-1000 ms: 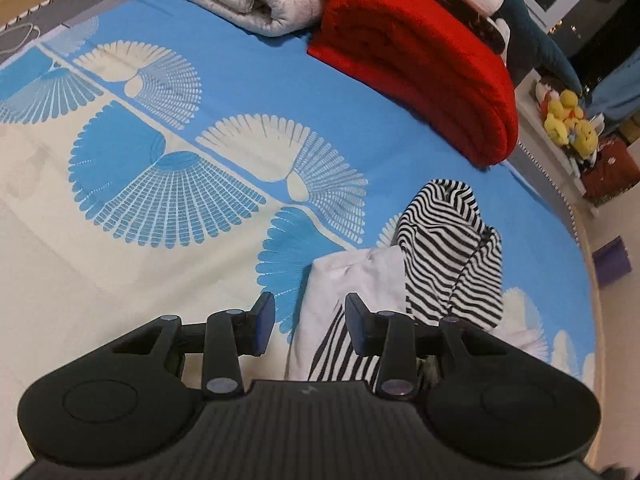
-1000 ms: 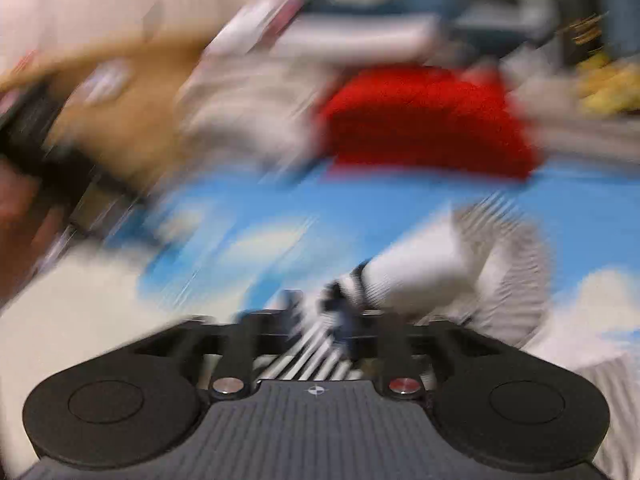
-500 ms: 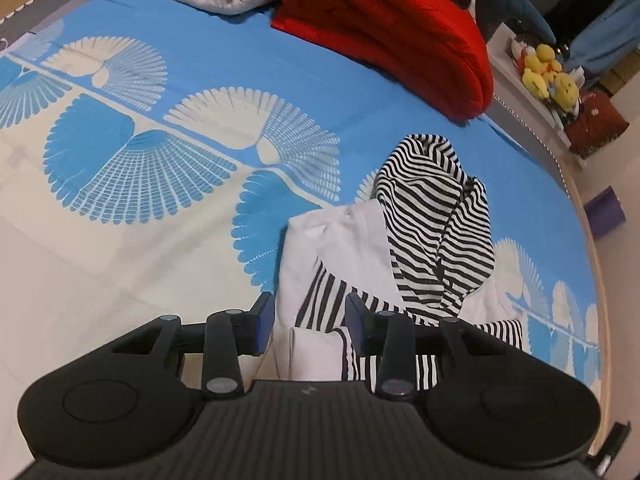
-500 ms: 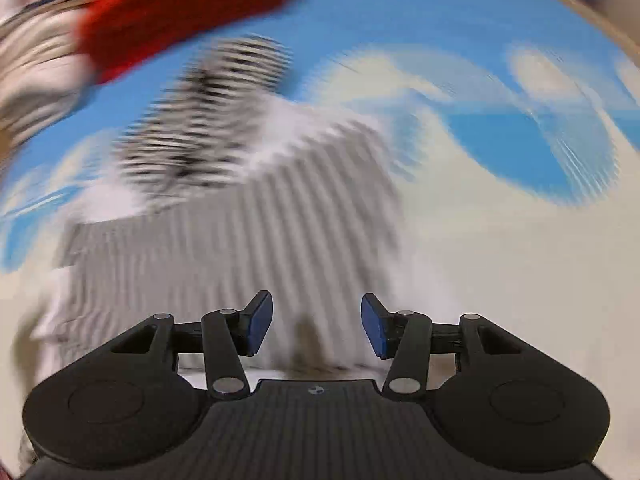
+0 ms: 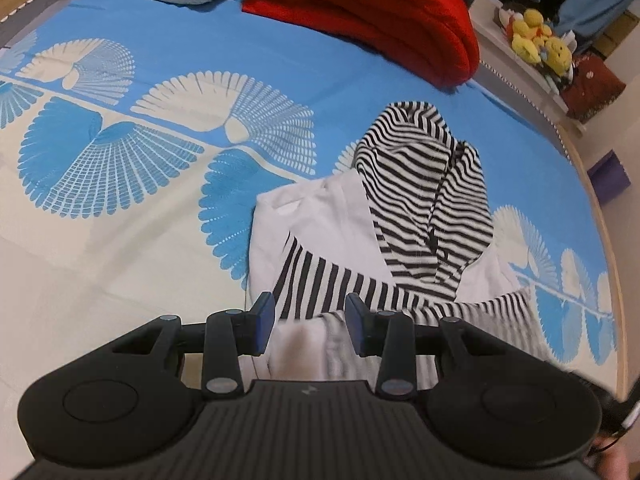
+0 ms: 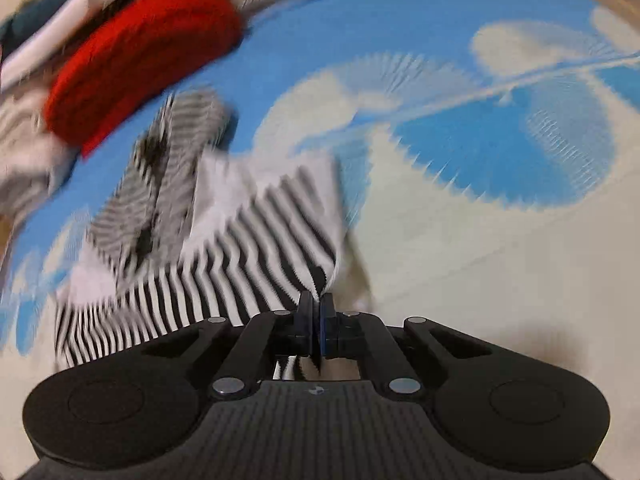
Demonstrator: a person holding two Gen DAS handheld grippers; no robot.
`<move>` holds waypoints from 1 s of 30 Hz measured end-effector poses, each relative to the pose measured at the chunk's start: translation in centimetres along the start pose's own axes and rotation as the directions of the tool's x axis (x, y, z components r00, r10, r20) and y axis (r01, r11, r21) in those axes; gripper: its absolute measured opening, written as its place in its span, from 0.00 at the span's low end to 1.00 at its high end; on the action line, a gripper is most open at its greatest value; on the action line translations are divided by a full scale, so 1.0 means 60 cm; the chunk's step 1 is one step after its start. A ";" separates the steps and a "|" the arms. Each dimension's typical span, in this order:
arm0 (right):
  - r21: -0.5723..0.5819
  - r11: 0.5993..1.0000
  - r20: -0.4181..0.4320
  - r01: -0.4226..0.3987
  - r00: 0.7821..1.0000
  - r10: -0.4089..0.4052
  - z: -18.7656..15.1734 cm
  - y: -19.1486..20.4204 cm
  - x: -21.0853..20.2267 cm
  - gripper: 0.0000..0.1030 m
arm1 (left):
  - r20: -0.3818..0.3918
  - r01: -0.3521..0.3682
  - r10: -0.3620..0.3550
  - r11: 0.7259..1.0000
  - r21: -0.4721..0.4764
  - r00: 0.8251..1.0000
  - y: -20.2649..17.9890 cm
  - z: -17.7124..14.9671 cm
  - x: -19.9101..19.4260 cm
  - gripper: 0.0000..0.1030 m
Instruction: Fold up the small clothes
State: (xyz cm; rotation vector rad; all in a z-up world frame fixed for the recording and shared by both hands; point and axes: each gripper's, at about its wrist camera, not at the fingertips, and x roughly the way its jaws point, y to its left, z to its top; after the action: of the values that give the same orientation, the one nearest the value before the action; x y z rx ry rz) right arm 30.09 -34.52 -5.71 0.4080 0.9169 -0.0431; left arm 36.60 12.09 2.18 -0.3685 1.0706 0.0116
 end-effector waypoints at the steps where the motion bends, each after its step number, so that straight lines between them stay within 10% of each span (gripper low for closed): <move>1: 0.009 1.000 0.027 0.024 0.999 -0.024 0.005 -0.011 -0.008 0.02 | -0.008 0.000 0.001 1.000 0.020 1.000 -0.006 -0.005 0.005 0.41; 7: 0.012 1.000 0.000 -0.009 1.000 0.009 0.010 -0.027 -0.017 0.13 | -0.069 0.005 0.003 0.993 0.119 0.998 -0.035 -0.042 0.037 0.41; 10: -0.063 0.992 0.001 -0.106 0.994 0.106 0.009 0.001 -0.034 0.44 | -0.120 0.044 -0.033 0.995 0.089 0.992 -0.031 -0.059 0.053 0.42; 17: -0.252 0.955 -0.131 -0.159 0.983 0.129 -0.026 0.057 -0.023 0.43 | -0.294 0.089 -0.104 0.994 -0.061 0.950 -0.009 -0.109 0.131 0.42; 27: -0.559 0.821 -0.164 -0.121 0.986 0.034 -0.089 0.109 -0.015 0.43 | -0.168 0.070 -0.091 0.989 -0.128 0.982 0.004 -0.097 0.174 0.49; 28: -0.572 0.811 -0.172 -0.123 0.985 0.028 -0.095 0.112 -0.011 0.43 | -0.158 0.081 -0.101 0.988 -0.129 0.982 0.004 -0.095 0.174 0.46; 30: -0.610 0.785 -0.172 -0.108 0.985 0.002 -0.106 0.117 -0.003 0.42 | -0.153 0.095 -0.110 0.991 -0.099 0.982 -0.003 -0.088 0.173 0.08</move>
State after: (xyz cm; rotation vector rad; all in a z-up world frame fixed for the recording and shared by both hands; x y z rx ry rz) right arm 26.57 -25.76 -6.71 -0.1847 1.0223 0.3482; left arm 37.16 8.58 -8.94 -0.5134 1.2098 -0.0623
